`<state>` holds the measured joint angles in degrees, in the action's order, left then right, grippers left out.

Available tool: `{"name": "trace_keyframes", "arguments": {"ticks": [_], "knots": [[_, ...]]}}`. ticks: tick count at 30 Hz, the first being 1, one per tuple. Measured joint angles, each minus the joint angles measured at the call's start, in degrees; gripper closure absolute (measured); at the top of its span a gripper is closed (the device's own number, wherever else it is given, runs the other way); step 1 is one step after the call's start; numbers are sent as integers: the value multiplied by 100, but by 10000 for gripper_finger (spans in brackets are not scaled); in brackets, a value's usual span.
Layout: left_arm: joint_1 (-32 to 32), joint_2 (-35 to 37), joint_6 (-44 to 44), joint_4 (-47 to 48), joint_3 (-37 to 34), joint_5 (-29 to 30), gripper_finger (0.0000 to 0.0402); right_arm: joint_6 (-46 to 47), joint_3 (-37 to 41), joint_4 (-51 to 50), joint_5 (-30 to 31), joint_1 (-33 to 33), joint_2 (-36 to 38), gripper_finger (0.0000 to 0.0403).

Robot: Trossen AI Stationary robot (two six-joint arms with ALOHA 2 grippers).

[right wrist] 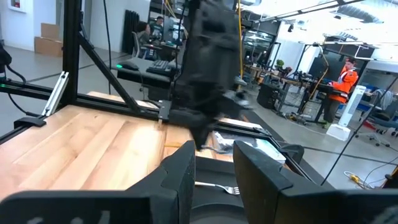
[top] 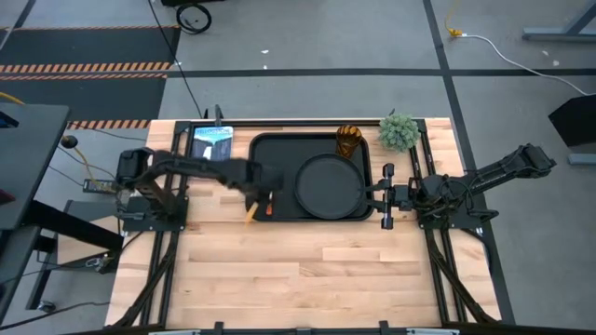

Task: Pick and place plate/cup/fork/spoon on tray
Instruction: Put the yellow spoon on the black serving tray beside the orange fork

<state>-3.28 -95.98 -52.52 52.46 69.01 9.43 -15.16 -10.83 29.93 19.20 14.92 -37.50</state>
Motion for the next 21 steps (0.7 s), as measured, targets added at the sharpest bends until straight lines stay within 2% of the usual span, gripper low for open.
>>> {"name": "trace_keyframes", "arguments": {"ticks": [9,21], "knots": [[-1218,-84,676,-708,-4,-288,345,18,0,-1,-16,1,1,287],[-1596,-797,670,-670,-7,-564,344,129,0,-42,-188,2,1,287]]}}
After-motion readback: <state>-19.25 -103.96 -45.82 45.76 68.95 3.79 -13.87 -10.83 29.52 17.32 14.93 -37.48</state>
